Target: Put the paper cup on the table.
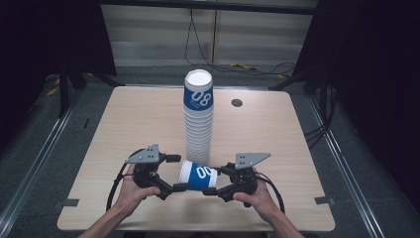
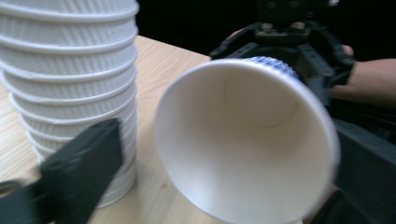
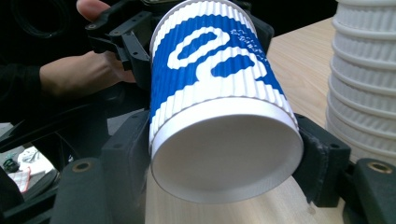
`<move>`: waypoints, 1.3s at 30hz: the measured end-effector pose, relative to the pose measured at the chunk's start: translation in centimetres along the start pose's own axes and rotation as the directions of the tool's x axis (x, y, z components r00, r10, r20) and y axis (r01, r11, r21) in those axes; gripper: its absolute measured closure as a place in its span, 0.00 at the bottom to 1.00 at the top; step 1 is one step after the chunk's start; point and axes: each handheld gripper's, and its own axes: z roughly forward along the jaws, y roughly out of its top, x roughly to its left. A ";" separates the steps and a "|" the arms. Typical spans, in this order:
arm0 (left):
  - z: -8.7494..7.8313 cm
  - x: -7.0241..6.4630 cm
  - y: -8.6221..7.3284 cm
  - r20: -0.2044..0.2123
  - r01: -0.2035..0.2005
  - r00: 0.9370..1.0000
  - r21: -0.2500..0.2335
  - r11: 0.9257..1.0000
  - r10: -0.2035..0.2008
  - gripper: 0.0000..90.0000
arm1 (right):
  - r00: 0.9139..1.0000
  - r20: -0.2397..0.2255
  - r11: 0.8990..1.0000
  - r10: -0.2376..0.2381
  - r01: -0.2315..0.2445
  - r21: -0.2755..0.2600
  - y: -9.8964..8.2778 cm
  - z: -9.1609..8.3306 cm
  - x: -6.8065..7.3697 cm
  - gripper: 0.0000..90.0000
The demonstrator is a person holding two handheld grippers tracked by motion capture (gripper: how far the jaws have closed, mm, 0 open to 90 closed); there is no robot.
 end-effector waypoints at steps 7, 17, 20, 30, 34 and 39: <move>0.7 -0.4 -0.1 0.020 -0.021 1.000 0.004 1.000 0.021 0.02 | 1.000 -0.013 1.000 -0.008 0.008 -0.011 0.1 0.3 0.3 0.33; 1.0 -0.7 -0.1 0.050 -0.028 0.998 -0.024 0.999 0.029 0.13 | 1.000 -0.007 1.000 -0.017 0.017 -0.022 -0.1 -0.1 0.2 0.33; 1.2 -0.5 -0.1 0.057 -0.015 0.998 -0.023 1.000 0.017 0.13 | 1.000 -0.005 1.000 -0.015 0.015 -0.024 -0.1 0.0 0.2 0.32; 0.6 -0.4 0.4 0.059 -0.011 0.998 -0.002 1.000 0.011 0.16 | 1.000 -0.012 1.000 0.002 -0.003 -0.005 -0.1 0.4 0.1 0.31; 0.6 -0.3 0.3 0.069 -0.012 0.998 0.000 1.000 0.012 0.18 | 1.000 0.000 1.000 -0.009 0.009 0.014 -0.2 0.6 0.1 0.30; 0.6 -0.5 0.3 0.066 -0.026 0.997 0.008 1.000 0.026 0.19 | 1.000 0.017 0.999 -0.012 0.011 0.045 -0.2 0.9 0.1 0.27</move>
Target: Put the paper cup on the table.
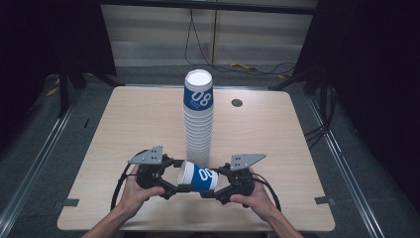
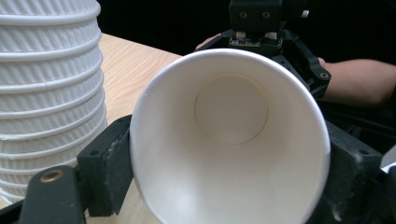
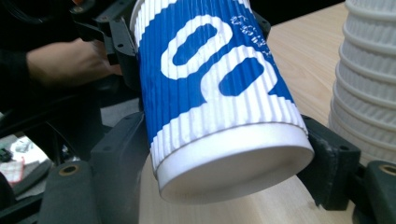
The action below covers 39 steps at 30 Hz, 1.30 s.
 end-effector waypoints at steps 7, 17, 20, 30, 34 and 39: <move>-0.2 -0.1 0.0 -0.014 -0.003 1.000 -0.009 1.000 0.002 0.19 | 0.999 0.042 0.998 -0.001 -0.001 0.060 -0.2 0.5 0.2 0.23; -0.6 0.2 0.3 -0.070 0.001 0.998 -0.009 1.000 -0.002 0.19 | 0.996 0.073 0.996 0.055 -0.060 0.060 -0.6 -0.4 -0.9 0.22; -0.9 0.1 0.5 -0.089 0.000 0.996 0.000 1.000 0.000 0.19 | 0.994 0.084 0.996 0.065 -0.071 0.061 -0.7 -0.6 -1.1 0.22; -2.0 0.0 0.6 -0.128 -0.001 0.992 0.000 1.000 0.001 0.19 | 0.984 0.148 0.991 0.094 -0.107 0.081 -0.8 -1.5 -1.7 0.16; -2.2 0.3 0.1 -0.151 0.021 0.988 0.016 1.000 -0.018 0.19 | 0.979 0.186 0.991 0.090 -0.106 0.079 -0.8 -2.0 -1.8 0.16; -2.4 0.1 0.1 -0.191 0.022 0.982 0.027 0.999 -0.016 0.19 | 0.956 0.245 0.984 0.160 -0.175 0.041 -1.2 -3.0 -2.9 0.16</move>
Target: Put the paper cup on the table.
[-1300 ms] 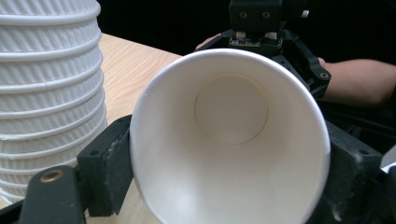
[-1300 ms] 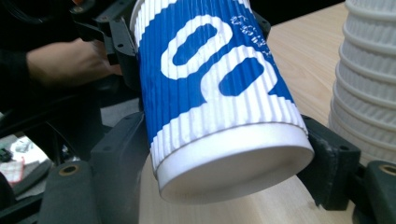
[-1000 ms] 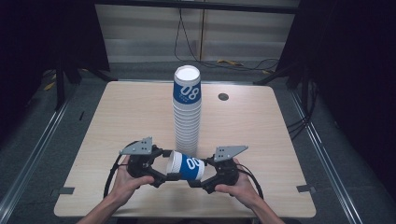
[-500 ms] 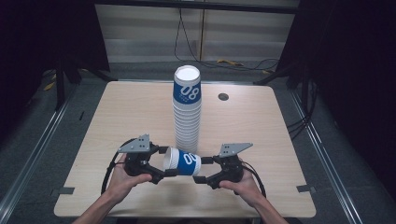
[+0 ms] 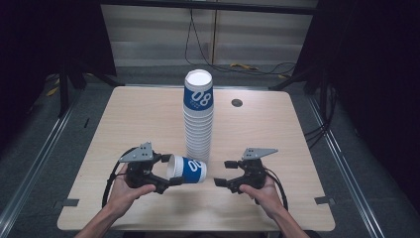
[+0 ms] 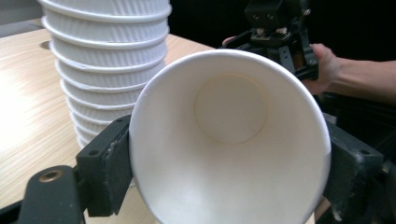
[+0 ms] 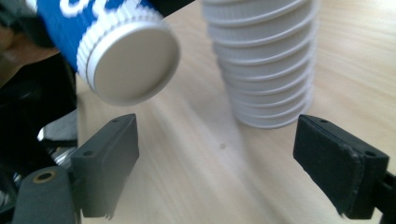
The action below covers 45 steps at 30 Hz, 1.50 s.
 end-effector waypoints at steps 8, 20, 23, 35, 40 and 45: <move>-1.0 0.1 -0.1 -0.017 0.021 1.000 0.054 0.998 -0.021 0.19 | 0.999 0.045 1.000 0.011 -0.010 -0.014 0.3 -0.6 -0.1 0.16; -2.6 2.1 -0.3 -0.095 0.081 0.993 0.125 0.989 -0.069 0.19 | 0.997 0.074 1.000 0.025 -0.025 -0.007 0.3 -0.7 -0.3 0.16; -2.8 2.2 -0.3 -0.113 0.085 0.991 0.148 0.985 -0.069 0.19 | 0.997 0.075 1.000 0.026 -0.026 -0.006 0.3 -0.7 -0.3 0.16; -4.2 3.5 0.4 -0.213 0.100 0.976 0.222 0.970 -0.052 0.19 | 0.997 0.078 1.000 0.019 -0.019 -0.002 0.4 -0.6 -0.5 0.16; -4.8 3.8 1.4 -0.227 0.099 0.973 0.251 0.963 -0.041 0.19 | 0.997 0.070 1.000 0.022 -0.022 0.005 0.5 -0.4 -0.5 0.17; -4.9 4.1 2.1 -0.243 0.089 0.970 0.289 0.953 -0.017 0.19 | 0.998 0.059 1.000 0.016 -0.017 0.013 0.5 -0.2 -0.4 0.17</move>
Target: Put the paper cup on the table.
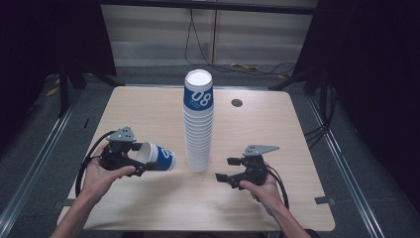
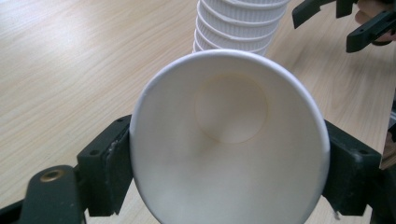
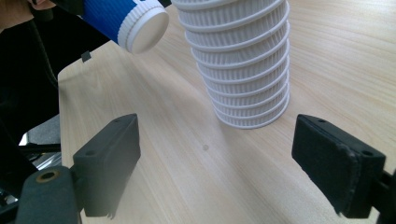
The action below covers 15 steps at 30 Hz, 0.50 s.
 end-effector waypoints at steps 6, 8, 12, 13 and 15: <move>0.3 0.8 0.7 -0.035 0.004 0.999 0.059 0.998 -0.002 0.19 | 1.000 -0.001 1.000 0.000 0.000 0.000 0.0 0.0 0.0 0.17; 0.3 1.4 0.8 -0.043 0.003 0.999 0.098 0.995 0.001 0.19 | 1.000 -0.012 1.000 0.007 -0.007 -0.004 0.0 0.0 0.0 0.17; 0.2 1.6 0.7 -0.060 -0.002 0.998 0.141 0.990 0.011 0.19 | 1.000 -0.010 1.000 0.007 -0.007 -0.007 0.0 0.0 0.0 0.17; 0.2 1.8 0.7 -0.067 -0.004 0.998 0.160 0.987 0.015 0.19 | 1.000 -0.010 1.000 0.007 -0.008 -0.006 0.0 0.0 0.0 0.17; 0.1 2.1 0.8 -0.075 0.001 0.997 0.177 0.984 0.012 0.19 | 1.000 -0.011 1.000 0.010 -0.010 -0.003 0.0 0.0 -0.1 0.17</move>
